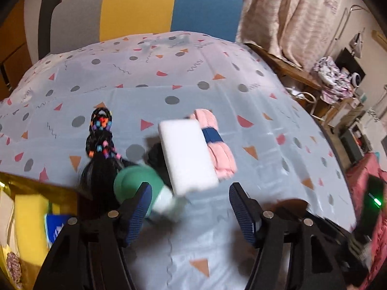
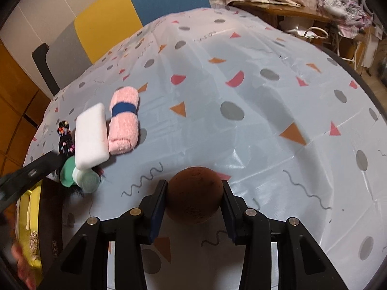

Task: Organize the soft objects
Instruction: 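Grasp the white sponge block with the left tool while the right tool holds the brown sponge, then carry the white sponge block into the gold tray and open the left tool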

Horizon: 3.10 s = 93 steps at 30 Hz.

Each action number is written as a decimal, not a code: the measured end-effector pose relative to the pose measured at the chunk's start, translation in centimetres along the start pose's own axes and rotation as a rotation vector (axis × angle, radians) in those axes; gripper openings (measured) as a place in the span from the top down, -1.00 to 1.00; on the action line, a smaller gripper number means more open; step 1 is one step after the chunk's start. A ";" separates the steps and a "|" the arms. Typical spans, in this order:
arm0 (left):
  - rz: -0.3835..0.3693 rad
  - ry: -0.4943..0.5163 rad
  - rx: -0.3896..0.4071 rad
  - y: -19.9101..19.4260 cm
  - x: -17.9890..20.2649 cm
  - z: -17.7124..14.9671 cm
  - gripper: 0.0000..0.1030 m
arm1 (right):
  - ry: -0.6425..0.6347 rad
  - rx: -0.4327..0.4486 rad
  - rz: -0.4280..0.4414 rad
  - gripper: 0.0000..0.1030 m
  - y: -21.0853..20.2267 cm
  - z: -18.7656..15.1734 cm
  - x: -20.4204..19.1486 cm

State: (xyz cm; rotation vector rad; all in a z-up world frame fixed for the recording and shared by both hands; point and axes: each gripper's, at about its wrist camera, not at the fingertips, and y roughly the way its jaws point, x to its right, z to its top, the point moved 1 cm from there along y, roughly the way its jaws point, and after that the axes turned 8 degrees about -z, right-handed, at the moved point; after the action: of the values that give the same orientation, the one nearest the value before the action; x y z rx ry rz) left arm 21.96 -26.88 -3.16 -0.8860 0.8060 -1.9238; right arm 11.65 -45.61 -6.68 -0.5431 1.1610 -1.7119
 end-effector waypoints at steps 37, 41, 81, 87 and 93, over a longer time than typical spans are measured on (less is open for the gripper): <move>-0.061 0.065 -0.015 2.8 -0.2 -1.4 -0.13 | 0.016 0.016 0.028 0.17 -0.5 0.4 0.0; -0.107 0.047 0.003 0.8 -0.2 -3.3 -0.13 | 0.004 0.013 0.035 0.17 -0.5 0.3 -0.2; -0.039 -0.190 0.022 -14.7 -19.7 -15.4 -0.14 | -0.091 0.029 0.026 0.16 -0.6 -1.0 -2.1; 0.033 -0.178 -0.040 -13.5 -22.0 -15.2 -0.15 | -0.089 0.031 0.016 0.16 -0.5 -1.0 -2.0; 0.168 -0.127 -0.061 -13.0 -24.1 -14.8 -0.21 | -0.082 0.024 0.011 0.16 -0.3 -1.0 -1.9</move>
State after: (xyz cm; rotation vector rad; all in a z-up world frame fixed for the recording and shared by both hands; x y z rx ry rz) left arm 13.78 2.86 -7.36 -0.9362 0.8396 -1.6876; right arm 11.60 -43.50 -6.60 -0.5859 1.0825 -1.6765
